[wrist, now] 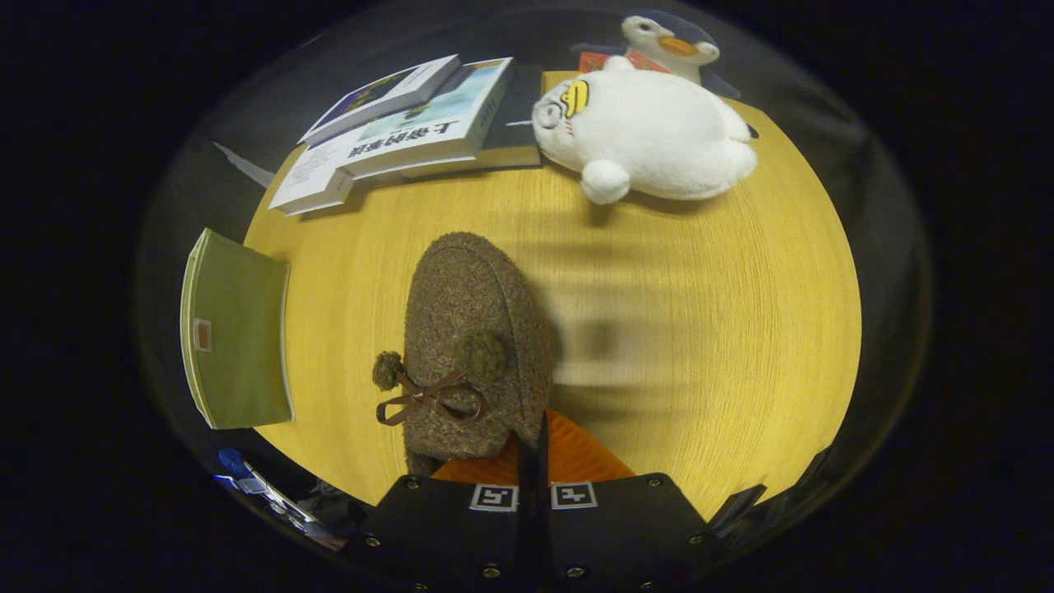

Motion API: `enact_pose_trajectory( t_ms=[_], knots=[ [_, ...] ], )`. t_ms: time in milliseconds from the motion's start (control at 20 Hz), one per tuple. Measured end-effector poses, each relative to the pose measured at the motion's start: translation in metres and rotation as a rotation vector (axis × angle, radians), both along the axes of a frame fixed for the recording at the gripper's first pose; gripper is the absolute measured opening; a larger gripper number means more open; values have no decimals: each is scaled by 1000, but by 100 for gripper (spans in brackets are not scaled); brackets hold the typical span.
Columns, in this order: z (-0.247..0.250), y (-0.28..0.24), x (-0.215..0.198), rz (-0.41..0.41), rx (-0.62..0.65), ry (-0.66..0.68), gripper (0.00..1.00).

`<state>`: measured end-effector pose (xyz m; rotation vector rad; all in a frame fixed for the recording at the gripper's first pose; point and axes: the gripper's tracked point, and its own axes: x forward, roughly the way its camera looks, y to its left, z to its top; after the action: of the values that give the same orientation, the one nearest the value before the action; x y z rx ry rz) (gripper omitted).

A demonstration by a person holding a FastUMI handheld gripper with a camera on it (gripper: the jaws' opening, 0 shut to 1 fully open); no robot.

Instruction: Open the storage box then place both shoes into the box .Put the left shoe in first, then the right shoe, with the right side of both shoes facing outward in a uniform manner.

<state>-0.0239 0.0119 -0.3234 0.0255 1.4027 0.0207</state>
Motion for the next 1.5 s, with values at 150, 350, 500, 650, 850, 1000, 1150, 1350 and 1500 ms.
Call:
enact_pose_trajectory(
  t_ms=[150,350,500,650,850,1000,1150,1350,1500],
  knots=[
    [19,33,6,34,34,-13,1],
    [45,73,10,68,71,-20,1],
    [61,103,12,102,84,-35,0],
    [72,133,20,143,90,-51,0],
    [88,180,34,207,93,-81,0],
    [100,224,41,251,134,-97,0],
    [112,263,48,306,160,-107,1],
    [114,317,50,383,171,-117,0],
    [112,354,47,429,183,-109,0]
  ],
)
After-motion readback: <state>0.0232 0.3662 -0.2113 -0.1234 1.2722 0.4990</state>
